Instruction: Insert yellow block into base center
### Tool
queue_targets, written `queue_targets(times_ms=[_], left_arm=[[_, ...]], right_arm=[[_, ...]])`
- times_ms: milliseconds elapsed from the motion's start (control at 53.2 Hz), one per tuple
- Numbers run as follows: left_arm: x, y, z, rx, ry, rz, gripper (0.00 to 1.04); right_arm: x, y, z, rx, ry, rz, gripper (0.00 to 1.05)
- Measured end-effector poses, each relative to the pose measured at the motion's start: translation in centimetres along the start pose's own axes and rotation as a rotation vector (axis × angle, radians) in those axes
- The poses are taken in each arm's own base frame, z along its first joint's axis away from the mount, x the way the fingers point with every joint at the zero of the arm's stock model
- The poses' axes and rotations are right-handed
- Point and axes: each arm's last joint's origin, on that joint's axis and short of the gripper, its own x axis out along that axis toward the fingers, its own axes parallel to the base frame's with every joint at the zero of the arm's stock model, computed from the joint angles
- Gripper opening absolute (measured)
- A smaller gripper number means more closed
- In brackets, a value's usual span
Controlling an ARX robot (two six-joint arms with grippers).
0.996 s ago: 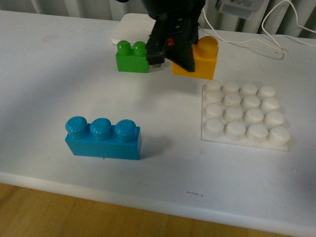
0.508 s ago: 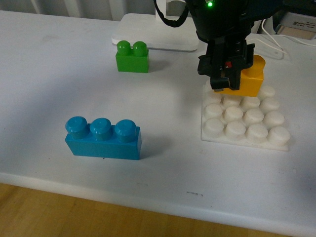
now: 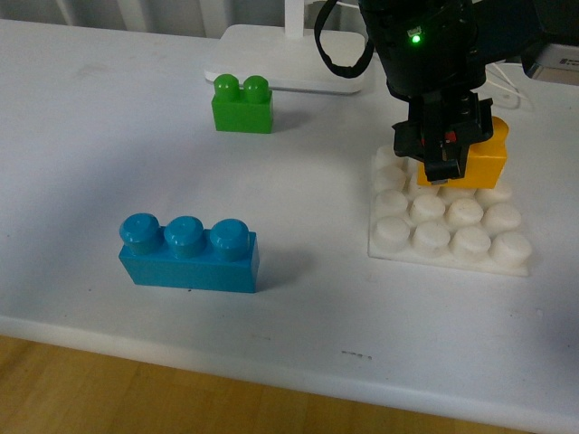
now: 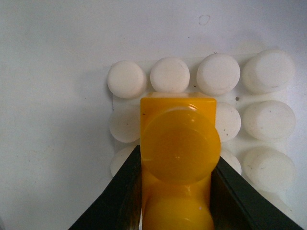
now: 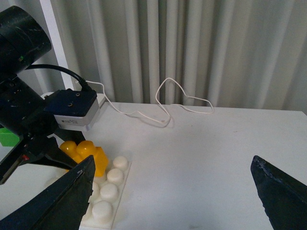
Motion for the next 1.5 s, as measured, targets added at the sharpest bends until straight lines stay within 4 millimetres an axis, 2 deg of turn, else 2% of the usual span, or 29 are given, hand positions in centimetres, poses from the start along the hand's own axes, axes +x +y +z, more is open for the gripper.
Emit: queue_targets(times_ms=[714,996,1504], left_arm=[[0.4,0.2,-0.6,0.003,0.033,-0.048,0.32],[1.6,0.5,-1.1,0.011,0.048,-0.029,0.32],[2.2,0.5,-1.3,0.007,0.052,-0.041,0.32]], right_arm=[[0.0,0.0,0.0,0.000,0.000,0.000,0.95],[0.0,0.0,0.0,0.000,0.000,0.000,0.95],[0.0,0.0,0.0,0.000,0.000,0.000,0.95]])
